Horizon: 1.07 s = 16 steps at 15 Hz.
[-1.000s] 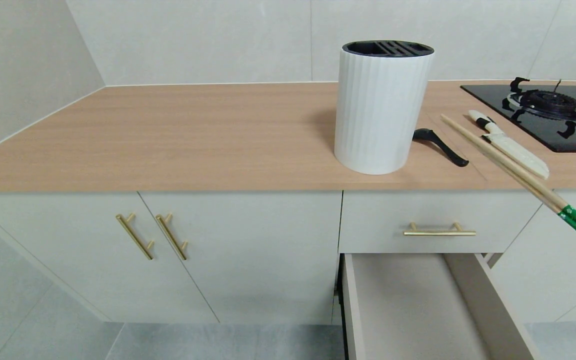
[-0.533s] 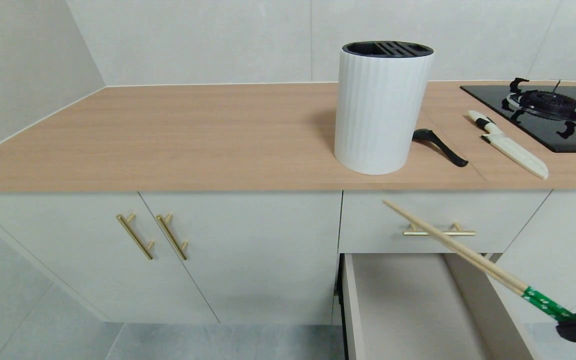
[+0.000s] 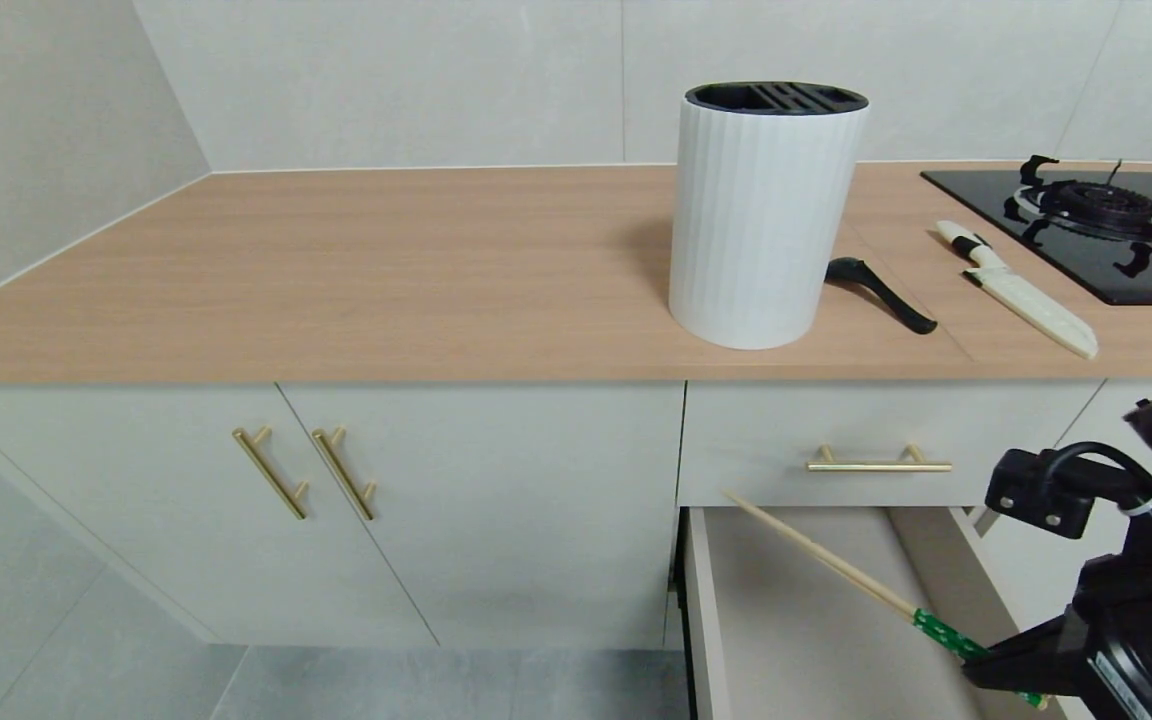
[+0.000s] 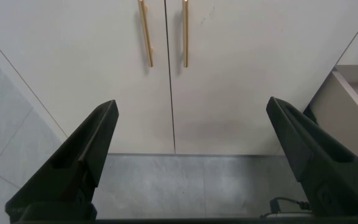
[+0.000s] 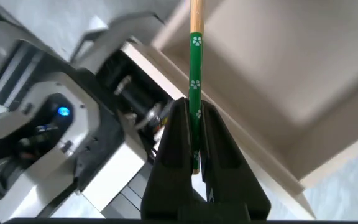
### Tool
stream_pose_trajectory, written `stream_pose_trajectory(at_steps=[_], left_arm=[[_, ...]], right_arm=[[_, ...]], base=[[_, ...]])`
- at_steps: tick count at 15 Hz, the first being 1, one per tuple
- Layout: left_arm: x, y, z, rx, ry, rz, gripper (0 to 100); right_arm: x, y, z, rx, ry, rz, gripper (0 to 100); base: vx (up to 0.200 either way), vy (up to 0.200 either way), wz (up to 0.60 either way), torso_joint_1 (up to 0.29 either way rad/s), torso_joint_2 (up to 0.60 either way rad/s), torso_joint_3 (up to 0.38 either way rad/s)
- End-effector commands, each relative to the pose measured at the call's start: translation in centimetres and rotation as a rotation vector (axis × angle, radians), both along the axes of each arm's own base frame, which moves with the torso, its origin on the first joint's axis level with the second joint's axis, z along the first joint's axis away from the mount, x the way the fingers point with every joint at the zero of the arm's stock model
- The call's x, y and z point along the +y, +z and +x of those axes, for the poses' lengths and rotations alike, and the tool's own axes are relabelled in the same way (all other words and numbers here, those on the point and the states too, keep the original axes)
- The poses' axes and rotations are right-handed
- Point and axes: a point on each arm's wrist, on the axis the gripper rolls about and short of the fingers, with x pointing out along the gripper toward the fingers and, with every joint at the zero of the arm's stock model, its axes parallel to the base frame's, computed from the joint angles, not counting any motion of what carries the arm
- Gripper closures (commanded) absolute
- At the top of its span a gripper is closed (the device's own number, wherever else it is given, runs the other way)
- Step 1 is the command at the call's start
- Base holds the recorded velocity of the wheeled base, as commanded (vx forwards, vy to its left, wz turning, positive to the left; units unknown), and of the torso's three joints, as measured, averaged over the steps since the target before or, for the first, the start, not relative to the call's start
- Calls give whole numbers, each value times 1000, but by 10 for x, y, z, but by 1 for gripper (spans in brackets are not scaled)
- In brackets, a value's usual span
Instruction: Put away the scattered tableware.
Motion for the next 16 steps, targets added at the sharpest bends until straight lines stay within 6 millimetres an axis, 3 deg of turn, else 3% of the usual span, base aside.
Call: stream_pose_trajectory(at_steps=[1,9,12,16], left_arm=[[0,0,0,1,0,0,0],[0,0,0,1,0,0,0],[0,0,0,1,0,0,0],[0,0,0,1,0,0,0]], right_arm=[[0,-16,17,61,-55,-74,100],[6,-68,60,201,-161,-334,100],[12,-82,76,238,-187,-329,100],[42,-107,106,254,-471,-190,100]], base=[[0,0,0,0,0,0],[0,0,0,0,0,0],[0,0,0,0,0,0],[0,0,0,0,0,0]])
